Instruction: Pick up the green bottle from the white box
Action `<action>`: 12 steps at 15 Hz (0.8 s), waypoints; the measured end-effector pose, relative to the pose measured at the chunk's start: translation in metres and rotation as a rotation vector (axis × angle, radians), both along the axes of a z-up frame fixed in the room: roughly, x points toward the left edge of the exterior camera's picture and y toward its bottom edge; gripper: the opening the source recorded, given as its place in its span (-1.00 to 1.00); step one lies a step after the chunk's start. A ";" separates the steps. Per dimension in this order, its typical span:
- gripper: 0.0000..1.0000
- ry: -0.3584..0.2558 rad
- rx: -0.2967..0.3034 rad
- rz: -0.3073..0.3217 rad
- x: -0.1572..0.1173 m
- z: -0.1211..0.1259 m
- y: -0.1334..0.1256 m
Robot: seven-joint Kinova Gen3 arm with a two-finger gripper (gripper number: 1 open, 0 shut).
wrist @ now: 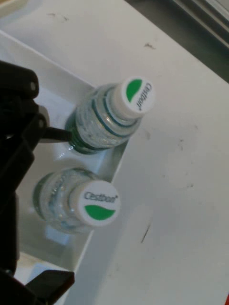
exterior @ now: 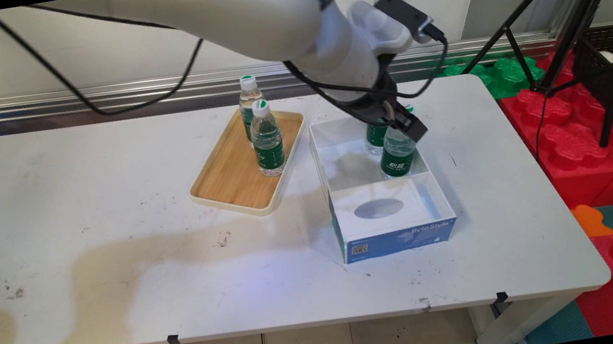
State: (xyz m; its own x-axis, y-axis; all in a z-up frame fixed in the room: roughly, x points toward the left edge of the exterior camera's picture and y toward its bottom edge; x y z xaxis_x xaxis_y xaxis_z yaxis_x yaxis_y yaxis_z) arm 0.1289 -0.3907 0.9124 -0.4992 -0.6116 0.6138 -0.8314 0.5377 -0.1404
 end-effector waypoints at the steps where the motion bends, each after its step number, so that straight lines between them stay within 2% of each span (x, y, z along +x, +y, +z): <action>1: 1.00 0.001 0.002 0.001 -0.003 -0.003 -0.003; 4: 1.00 0.005 0.016 0.008 -0.015 -0.022 -0.021; 12: 1.00 0.010 0.039 0.031 -0.026 -0.050 -0.044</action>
